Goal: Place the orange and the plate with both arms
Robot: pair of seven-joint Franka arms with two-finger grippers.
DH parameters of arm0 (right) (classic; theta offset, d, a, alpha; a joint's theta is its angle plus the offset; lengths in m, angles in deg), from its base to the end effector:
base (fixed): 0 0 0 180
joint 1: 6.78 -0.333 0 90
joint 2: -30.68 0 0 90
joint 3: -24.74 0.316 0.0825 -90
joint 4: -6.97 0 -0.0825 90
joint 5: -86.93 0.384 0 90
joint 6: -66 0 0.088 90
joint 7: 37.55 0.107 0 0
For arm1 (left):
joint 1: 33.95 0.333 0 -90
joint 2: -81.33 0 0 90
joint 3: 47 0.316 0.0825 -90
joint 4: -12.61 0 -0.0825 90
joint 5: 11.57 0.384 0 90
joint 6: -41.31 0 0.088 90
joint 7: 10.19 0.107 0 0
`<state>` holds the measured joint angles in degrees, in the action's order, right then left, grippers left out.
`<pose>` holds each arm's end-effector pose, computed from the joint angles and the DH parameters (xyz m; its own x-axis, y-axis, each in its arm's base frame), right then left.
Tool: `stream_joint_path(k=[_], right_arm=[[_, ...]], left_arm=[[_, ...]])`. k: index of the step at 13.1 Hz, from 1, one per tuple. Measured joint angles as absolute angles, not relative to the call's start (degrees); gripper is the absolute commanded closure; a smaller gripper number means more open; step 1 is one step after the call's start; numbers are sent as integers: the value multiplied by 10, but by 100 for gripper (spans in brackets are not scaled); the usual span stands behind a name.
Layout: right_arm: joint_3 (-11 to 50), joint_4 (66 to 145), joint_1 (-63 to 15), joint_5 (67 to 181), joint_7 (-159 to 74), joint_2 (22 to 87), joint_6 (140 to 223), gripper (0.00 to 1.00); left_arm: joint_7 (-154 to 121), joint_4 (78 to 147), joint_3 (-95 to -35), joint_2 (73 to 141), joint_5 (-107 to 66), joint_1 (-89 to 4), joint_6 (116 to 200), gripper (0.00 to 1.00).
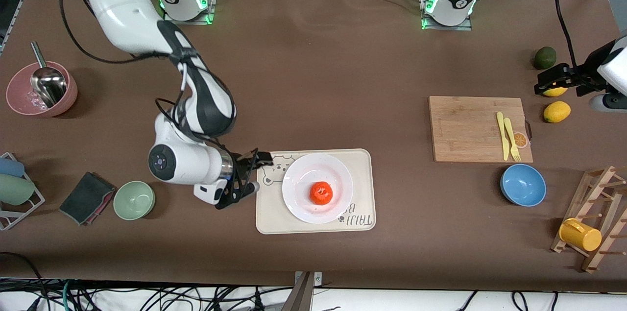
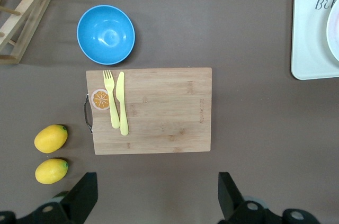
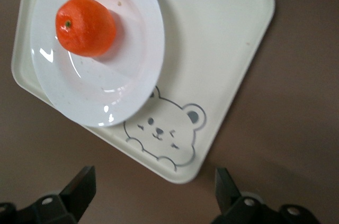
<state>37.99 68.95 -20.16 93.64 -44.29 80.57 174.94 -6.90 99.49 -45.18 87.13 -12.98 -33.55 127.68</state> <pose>0.7043 0.2987 0.3082 0.8931 0.4498 -0.0126 0.4280 -0.8577 -0.2849 0.5769 0.0187 0.5875 0.9939 -0.0203 -0.1084 -0.0174 -0.9995 0.0276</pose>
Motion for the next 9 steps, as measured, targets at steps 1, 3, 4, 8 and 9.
stream_joint_path(k=[1,3,4,8,9], right_arm=[[368,689,-201,893,-441,781,1708,0],[328,687,-198,840,-441,728,1629,0],[299,685,-197,830,-441,698,1587,0],[208,686,-181,829,-467,577,1435,0],[202,703,-176,829,-470,548,1417,0]], left_arm=[[-69,995,-452,871,-130,-335,1277,0],[-69,994,-452,871,-130,-335,1277,0],[-69,994,-452,871,-130,-335,1277,0],[-69,994,-452,871,-130,-335,1277,0],[-69,994,-452,871,-130,-335,1277,0]])
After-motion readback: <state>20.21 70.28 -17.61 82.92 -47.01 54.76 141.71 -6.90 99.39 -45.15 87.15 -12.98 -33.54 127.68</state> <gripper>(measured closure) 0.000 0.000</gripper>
